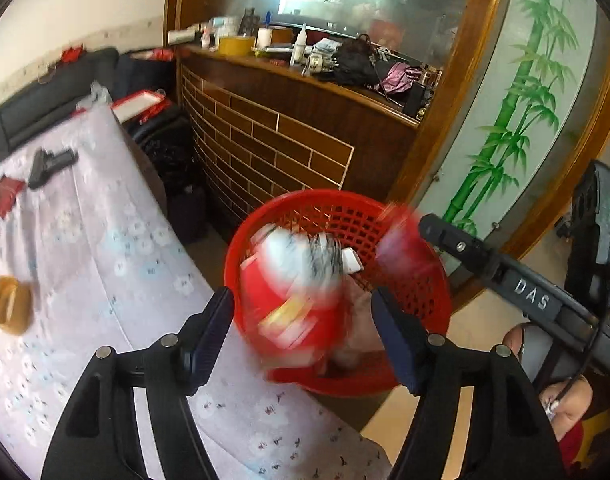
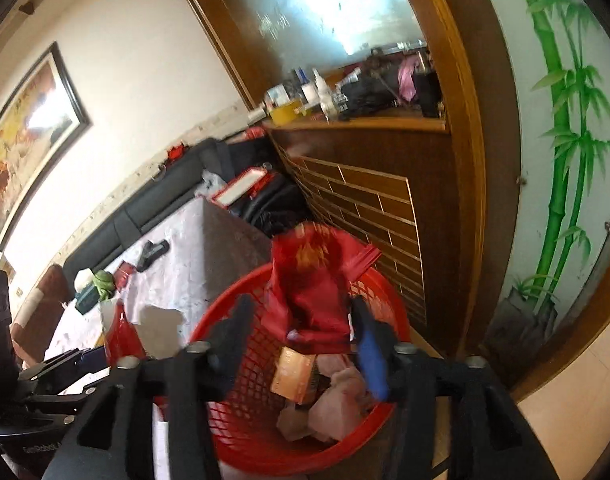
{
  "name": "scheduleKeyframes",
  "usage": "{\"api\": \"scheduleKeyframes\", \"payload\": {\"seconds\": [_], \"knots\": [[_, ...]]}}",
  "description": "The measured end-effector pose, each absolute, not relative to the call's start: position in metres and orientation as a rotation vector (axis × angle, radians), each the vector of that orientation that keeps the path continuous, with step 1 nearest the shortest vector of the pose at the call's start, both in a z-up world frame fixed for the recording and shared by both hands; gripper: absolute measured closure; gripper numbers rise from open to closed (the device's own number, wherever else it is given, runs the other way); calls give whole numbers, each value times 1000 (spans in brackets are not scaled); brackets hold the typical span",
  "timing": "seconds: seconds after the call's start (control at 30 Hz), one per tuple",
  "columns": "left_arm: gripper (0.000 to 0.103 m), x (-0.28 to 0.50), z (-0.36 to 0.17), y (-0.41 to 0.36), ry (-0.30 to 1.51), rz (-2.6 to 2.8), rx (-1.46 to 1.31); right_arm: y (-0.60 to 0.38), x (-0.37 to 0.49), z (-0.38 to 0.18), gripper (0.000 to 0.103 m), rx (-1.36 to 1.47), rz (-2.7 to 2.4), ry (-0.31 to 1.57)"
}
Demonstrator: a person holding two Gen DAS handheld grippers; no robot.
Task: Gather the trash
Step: 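Carry the box and wrapper to the red wastebasket, open both tools, then bring both open tools back over the table, then grasp the white spray bottle with the left tool and lift it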
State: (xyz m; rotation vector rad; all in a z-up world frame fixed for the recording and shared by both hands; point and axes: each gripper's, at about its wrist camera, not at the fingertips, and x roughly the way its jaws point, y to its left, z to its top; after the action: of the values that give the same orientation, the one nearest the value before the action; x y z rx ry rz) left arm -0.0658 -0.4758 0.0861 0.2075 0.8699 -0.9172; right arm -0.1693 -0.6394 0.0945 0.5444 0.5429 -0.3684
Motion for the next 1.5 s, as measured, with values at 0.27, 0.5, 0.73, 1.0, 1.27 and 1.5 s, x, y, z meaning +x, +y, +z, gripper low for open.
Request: {"api": "scheduleKeyframes", "payload": {"seconds": [0.27, 0.5, 0.73, 1.0, 1.27, 1.5], "knots": [[33, -64, 88, -417, 838, -842, 183, -637, -192, 94, 42, 576, -362, 486], [33, -57, 84, -347, 842, -750, 172, -585, -175, 100, 42, 542, -243, 517], [33, -34, 84, -261, 845, -618, 132, -512, -140, 103, 42, 469, -106, 582], [33, 32, 91, -144, 826, -395, 132, -432, -107, 103, 42, 369, 33, 652], [49, 132, 65, -63, 929, -299, 29, -390, -83, 94, 42, 320, 80, 710], [58, 167, 31, -60, 1021, -358, -9, -385, -73, 90, 42, 302, 66, 738]]}}
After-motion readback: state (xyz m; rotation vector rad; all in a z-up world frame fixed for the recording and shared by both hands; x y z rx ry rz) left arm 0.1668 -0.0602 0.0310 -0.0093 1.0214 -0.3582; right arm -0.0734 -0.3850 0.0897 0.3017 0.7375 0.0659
